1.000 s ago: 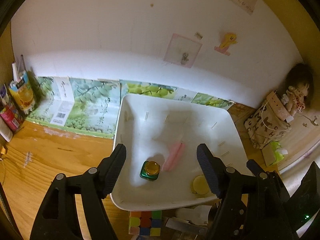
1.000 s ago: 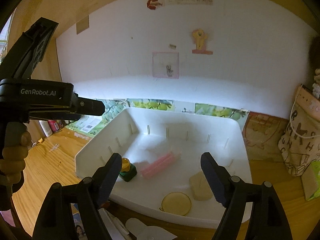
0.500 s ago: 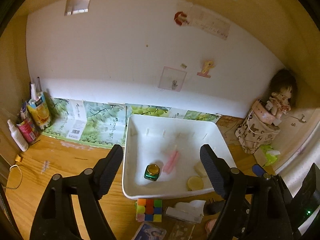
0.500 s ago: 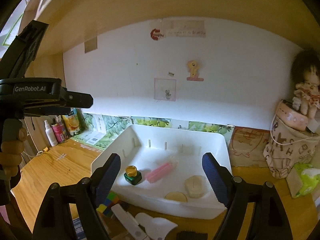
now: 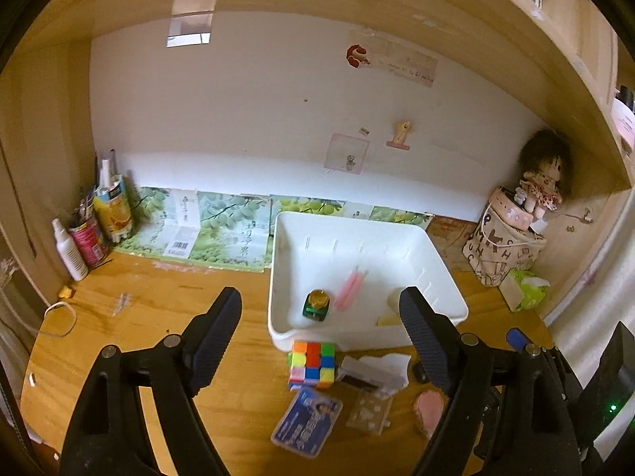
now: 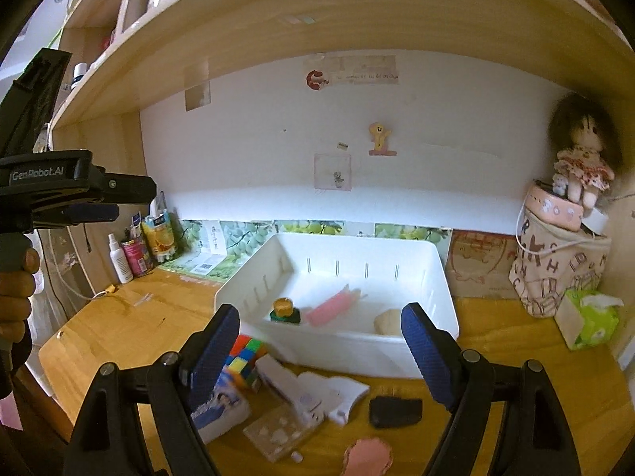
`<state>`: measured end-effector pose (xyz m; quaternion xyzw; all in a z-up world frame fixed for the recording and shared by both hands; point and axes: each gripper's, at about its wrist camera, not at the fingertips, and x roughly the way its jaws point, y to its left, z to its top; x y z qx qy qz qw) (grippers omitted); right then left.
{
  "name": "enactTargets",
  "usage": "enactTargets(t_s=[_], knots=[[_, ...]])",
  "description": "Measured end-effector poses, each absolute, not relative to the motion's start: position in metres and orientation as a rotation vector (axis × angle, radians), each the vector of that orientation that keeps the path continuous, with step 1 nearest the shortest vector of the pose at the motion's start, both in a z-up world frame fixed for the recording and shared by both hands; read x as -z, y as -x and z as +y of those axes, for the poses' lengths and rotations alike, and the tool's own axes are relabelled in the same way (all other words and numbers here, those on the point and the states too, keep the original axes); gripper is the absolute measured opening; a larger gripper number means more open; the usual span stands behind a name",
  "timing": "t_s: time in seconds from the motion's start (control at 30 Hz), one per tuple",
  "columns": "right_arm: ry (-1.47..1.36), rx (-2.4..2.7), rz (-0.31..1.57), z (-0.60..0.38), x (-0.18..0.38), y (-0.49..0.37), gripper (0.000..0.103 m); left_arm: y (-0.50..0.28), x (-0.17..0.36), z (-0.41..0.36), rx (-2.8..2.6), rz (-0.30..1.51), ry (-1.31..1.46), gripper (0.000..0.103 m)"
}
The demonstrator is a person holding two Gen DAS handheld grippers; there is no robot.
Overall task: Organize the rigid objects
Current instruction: 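Withdraw both tools from the bin, then move both tools down toward the pink comb and clear box on the desk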
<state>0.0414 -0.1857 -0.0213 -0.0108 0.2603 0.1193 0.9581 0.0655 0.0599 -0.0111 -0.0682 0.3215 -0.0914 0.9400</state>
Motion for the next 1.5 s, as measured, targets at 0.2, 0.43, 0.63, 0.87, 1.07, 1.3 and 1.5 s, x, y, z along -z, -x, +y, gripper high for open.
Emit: enactTargets(t_s=[0.2,0.43,0.63,0.87,1.07,1.3,1.5], knots=[[0.021,-0.236,0.540,-0.184,0.025,-0.016,0.084,-0.047,0.019,0.065,0.174,0.673,0.133,0.084],[0.025,-0.214,0.570,-0.187,0.031,0.008,0.084,-0.034,0.033,0.065,0.188,0.722,0.134,0.084],[0.016,-0.186,0.614,-0.193,0.038,0.016,0.084,-0.033,0.044,0.062,0.210,0.780,0.128,0.084],[0.010,-0.139,0.668,-0.201,0.053,0.024,0.084,-0.037,0.063,0.053,0.235,0.861,0.114,0.084],[0.002,-0.105,0.727,-0.212,0.069,0.028,0.084,-0.045,0.075,0.040,0.257,0.927,0.090,0.084],[0.003,-0.108,0.791,-0.221,0.089,0.021,0.084,-0.054,0.091,0.018,0.271,1.018,0.034,0.084],[0.020,-0.158,0.844,-0.224,0.105,0.011,0.084,-0.058,0.104,-0.005,0.273,1.084,-0.041,0.084]])
